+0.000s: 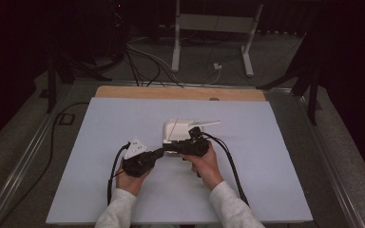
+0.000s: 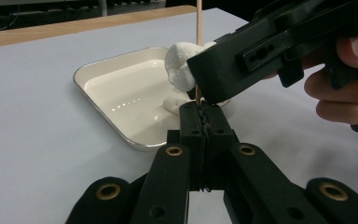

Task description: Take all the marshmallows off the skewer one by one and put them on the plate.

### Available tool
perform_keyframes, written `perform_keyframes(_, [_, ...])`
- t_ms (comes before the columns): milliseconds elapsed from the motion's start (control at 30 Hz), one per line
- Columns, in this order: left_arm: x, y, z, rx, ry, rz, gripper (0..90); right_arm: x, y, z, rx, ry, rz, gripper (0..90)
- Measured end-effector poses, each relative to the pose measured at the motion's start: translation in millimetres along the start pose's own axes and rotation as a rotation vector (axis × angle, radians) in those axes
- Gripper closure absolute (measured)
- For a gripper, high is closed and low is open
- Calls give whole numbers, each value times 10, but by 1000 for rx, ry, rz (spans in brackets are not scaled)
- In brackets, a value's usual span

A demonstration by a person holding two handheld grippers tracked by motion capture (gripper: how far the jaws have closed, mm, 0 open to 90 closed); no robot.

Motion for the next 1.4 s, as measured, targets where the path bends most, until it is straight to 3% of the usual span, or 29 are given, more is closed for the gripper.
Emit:
perform_keyframes(200, [16,21,-1,12,-7,22,900,1,-18,-17,-17,19,-10,769])
perform_keyframes(467, [2,26,0,41,-15,64,900,19,-8,-34,-16,55,25,789])
perform_keyframes(633, [-9,27,2,37,-15,72,900,50,-19,-77,-19,69,28,793])
perform_keyframes(700, [-26,34,8,55,-29,100,900,64,-17,-107,-17,80,37,798])
perform_keyframes(733, [-57,37,26,71,-58,119,900,84,-10,-139,-22,101,42,803])
perform_keyframes(767, [-102,38,41,77,-77,130,900,126,-5,-214,-20,155,54,806])
perform_keyframes(800, [-121,33,46,63,-69,117,900,188,11,-315,-10,203,74,807])
perform_keyframes(833, [-101,34,43,53,-51,102,900,242,23,-402,-10,215,92,806])
perform_keyframes(900, [-65,89,60,52,-51,139,900,286,3,-486,-42,183,47,805])
perform_keyframes(1000, [-61,111,87,55,-46,145,900,317,-20,-549,-69,174,19,805])
perform_keyframes(1400, [-88,61,66,94,-58,162,900,341,4,-552,-55,200,49,816])
Point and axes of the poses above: each handheld gripper's, and its own axes: z roughly forward along the jaws, x roughly out of its top, y roughly to its right, the point moved 4 cm from there along z, roughly forward along the jaws, and after that the axes turned 6 degrees about x, right-handed, at the moved point
